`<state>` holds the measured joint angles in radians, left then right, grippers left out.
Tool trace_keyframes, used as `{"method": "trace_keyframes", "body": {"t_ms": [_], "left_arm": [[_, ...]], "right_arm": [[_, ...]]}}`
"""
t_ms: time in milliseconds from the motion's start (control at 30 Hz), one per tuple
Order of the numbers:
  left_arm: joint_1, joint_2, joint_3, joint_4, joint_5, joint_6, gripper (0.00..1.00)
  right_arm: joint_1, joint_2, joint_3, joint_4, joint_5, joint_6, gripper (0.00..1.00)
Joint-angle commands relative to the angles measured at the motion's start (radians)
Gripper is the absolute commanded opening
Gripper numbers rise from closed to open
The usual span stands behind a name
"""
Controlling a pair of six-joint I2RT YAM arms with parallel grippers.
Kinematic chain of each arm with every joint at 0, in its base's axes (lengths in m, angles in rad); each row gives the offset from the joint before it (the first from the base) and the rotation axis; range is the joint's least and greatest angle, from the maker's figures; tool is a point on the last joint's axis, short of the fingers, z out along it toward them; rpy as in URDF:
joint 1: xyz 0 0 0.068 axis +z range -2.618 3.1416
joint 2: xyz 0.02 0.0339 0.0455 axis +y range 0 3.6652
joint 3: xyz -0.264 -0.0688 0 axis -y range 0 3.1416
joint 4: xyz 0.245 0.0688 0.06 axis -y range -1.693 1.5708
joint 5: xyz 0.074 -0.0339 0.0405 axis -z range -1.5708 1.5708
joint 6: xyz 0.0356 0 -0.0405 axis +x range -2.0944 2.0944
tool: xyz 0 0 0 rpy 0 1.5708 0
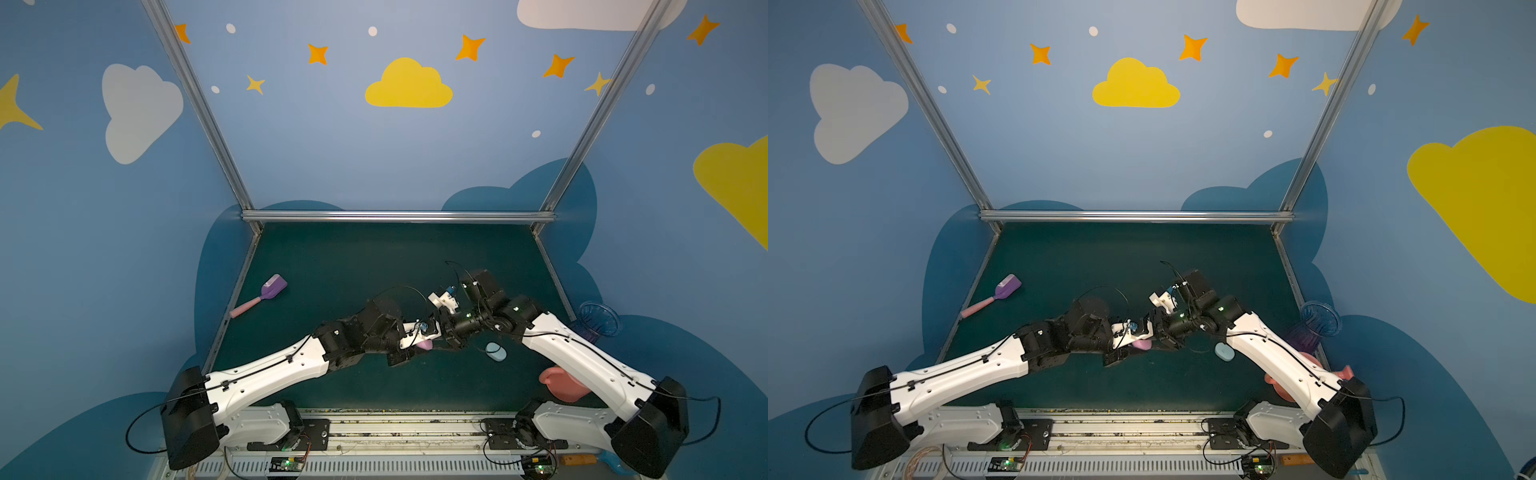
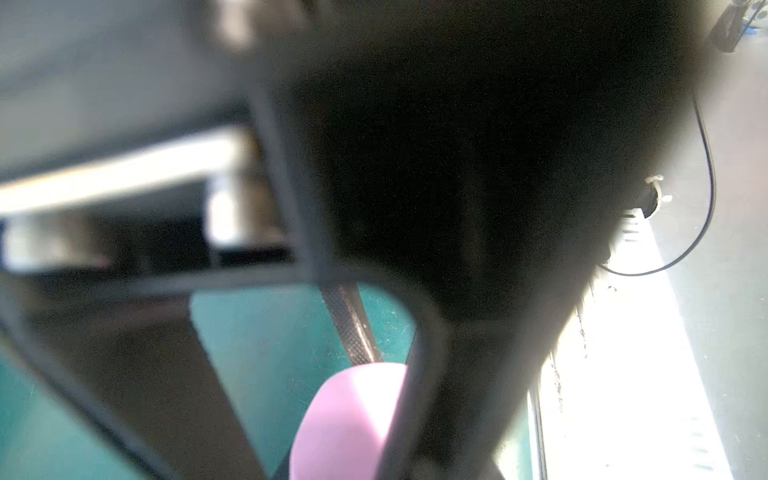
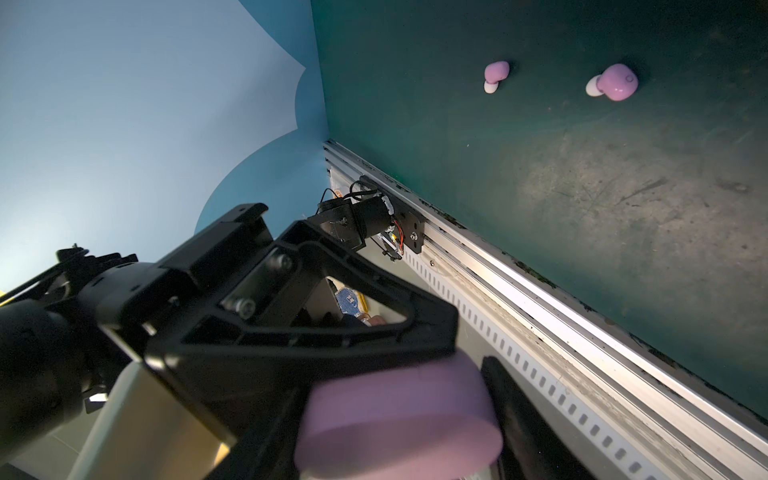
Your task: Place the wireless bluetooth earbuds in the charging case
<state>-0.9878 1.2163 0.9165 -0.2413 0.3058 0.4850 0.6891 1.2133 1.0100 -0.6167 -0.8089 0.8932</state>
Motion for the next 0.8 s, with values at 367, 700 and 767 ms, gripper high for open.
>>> {"method": "trace_keyframes", "body": {"t_ms": [367,700,767], "left_arm": [[-0.018,-0.022,0.004,-0.036,0.02,-0.04,0.19],[0.002,-0.046,-0.012,0.014,0.075,-0.121,0.17],[0.023,-0.063,-0.028,0.058,0.125,-0.174,0.17]], "right_arm": [[-0.043,-0.073,0.019,0.048,0.013,0.013,0.72],[-0.151,-0.152,-0.05,-0.02,0.02,-0.013,0.75],[-0.183,-0.17,-0.071,-0.056,0.038,-0.059,0.75]]}}
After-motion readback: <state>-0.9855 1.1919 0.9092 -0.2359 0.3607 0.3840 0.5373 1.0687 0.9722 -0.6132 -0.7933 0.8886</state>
